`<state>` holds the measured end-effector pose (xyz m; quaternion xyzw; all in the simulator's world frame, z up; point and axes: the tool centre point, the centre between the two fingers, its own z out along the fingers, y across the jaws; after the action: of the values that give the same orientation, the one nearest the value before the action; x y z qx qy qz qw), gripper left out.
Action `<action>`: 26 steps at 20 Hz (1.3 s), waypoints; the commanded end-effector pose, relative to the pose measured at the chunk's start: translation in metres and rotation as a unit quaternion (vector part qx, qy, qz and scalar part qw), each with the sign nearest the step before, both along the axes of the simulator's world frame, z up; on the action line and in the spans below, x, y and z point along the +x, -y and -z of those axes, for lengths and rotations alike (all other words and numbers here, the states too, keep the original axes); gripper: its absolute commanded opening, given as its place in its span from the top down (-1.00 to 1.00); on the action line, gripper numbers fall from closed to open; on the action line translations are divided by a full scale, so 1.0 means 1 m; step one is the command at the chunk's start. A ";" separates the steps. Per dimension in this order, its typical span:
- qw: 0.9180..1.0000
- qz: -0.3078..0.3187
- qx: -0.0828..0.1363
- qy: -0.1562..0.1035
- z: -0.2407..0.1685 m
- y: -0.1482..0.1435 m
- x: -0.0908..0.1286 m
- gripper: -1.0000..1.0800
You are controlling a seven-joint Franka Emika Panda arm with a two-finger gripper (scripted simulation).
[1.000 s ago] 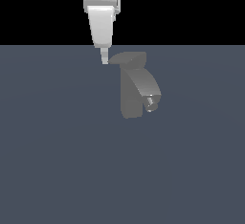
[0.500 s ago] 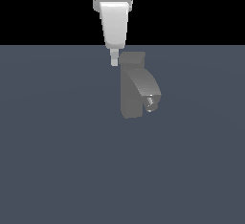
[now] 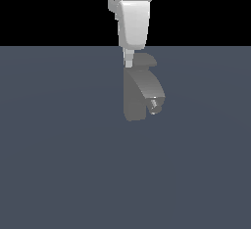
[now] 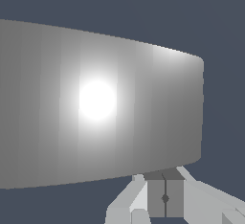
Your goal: Turn on the faucet by rotating a designated handle.
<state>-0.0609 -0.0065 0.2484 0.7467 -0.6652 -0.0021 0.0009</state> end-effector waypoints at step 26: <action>1.000 0.009 0.000 0.002 0.000 0.112 0.041 1.00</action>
<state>-0.0256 -0.1113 0.2487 0.7420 -0.6704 -0.0024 0.0009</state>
